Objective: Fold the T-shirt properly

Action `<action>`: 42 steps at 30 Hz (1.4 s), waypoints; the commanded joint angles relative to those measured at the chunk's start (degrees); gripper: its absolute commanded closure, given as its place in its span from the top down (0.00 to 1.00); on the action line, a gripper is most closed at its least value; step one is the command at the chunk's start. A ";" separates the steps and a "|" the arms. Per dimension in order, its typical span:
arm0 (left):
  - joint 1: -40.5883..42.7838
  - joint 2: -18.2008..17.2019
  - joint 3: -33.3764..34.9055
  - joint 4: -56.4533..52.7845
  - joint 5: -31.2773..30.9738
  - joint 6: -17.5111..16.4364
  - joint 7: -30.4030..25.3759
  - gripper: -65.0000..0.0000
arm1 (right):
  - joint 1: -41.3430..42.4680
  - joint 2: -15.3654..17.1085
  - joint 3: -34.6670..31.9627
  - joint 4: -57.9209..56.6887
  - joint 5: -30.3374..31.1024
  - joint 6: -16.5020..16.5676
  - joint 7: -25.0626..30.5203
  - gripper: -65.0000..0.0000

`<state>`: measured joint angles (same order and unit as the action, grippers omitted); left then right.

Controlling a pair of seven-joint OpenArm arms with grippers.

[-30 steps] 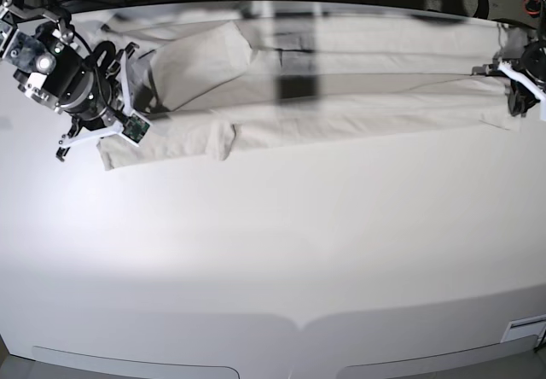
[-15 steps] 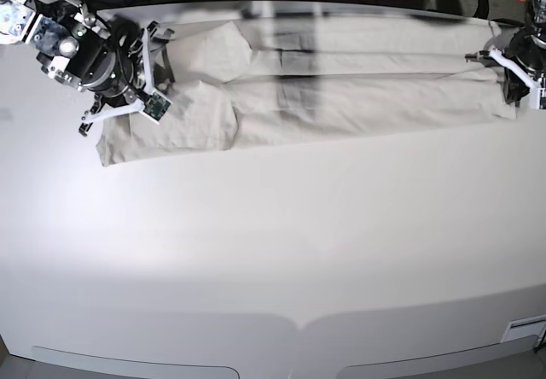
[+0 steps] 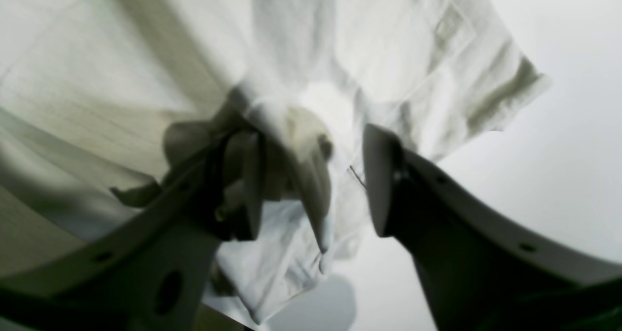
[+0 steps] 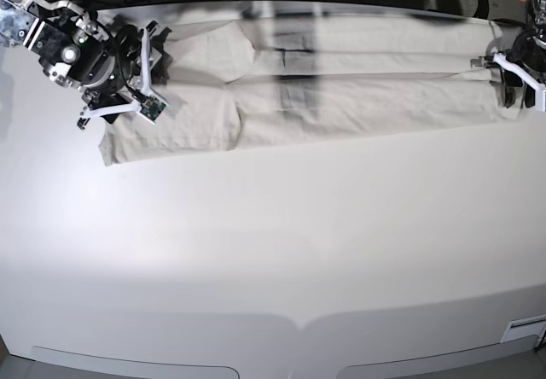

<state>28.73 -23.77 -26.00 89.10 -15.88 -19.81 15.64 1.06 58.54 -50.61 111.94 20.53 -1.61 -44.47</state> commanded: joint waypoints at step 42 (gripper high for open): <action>-9.94 -8.63 -0.66 -22.62 -32.92 -20.19 27.76 0.49 | 7.82 -15.54 35.69 -32.83 31.98 25.70 6.99 0.51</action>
<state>18.48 -31.73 -26.70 66.46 -49.91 -39.68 40.84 7.68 41.78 -15.46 78.37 52.05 23.46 -38.39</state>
